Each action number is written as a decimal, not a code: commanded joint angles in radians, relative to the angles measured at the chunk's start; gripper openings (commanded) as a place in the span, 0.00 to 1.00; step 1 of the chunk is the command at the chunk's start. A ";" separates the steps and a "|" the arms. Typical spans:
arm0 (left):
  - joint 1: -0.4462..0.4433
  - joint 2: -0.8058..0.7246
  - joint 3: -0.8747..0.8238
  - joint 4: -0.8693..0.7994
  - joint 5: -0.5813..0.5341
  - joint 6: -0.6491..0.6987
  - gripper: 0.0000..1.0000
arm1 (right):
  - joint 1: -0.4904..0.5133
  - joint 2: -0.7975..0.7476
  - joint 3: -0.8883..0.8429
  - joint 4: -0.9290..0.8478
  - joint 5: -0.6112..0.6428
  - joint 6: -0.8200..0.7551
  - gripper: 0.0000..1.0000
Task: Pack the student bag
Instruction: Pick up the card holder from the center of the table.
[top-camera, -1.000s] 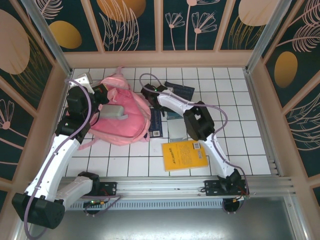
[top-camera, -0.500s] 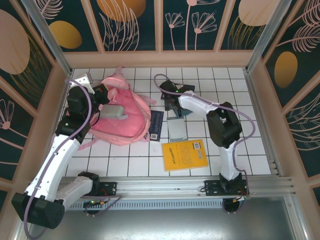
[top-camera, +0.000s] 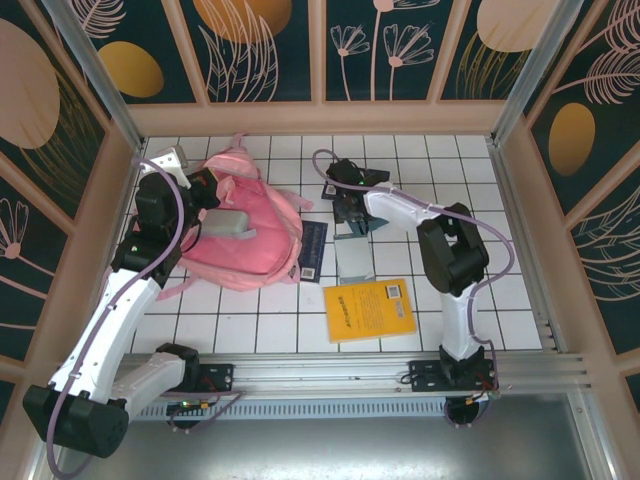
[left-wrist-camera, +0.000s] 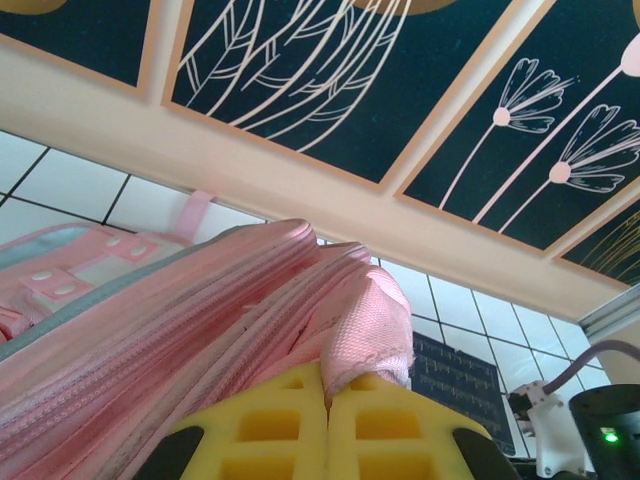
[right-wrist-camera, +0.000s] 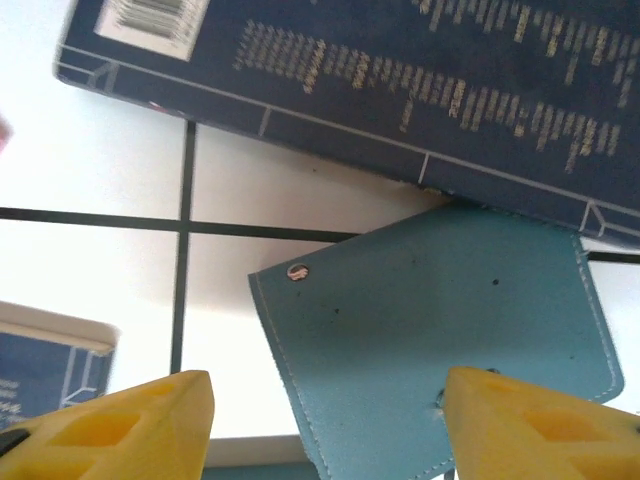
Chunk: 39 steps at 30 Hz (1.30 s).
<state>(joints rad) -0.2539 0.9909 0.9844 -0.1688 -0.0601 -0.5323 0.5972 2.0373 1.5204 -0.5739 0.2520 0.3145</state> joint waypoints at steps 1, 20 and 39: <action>-0.008 -0.014 0.020 0.091 0.016 0.000 0.00 | 0.000 0.048 -0.026 -0.007 0.002 -0.021 0.61; -0.008 -0.003 0.019 0.097 0.031 -0.004 0.00 | -0.031 0.091 -0.106 0.074 -0.049 -0.029 0.00; -0.008 0.059 0.143 0.050 0.100 0.003 0.00 | -0.031 -0.226 -0.080 0.044 -0.002 -0.005 0.00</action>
<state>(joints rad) -0.2546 1.0504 1.0580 -0.2043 -0.0021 -0.5323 0.5697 1.8660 1.4567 -0.5102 0.2409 0.2943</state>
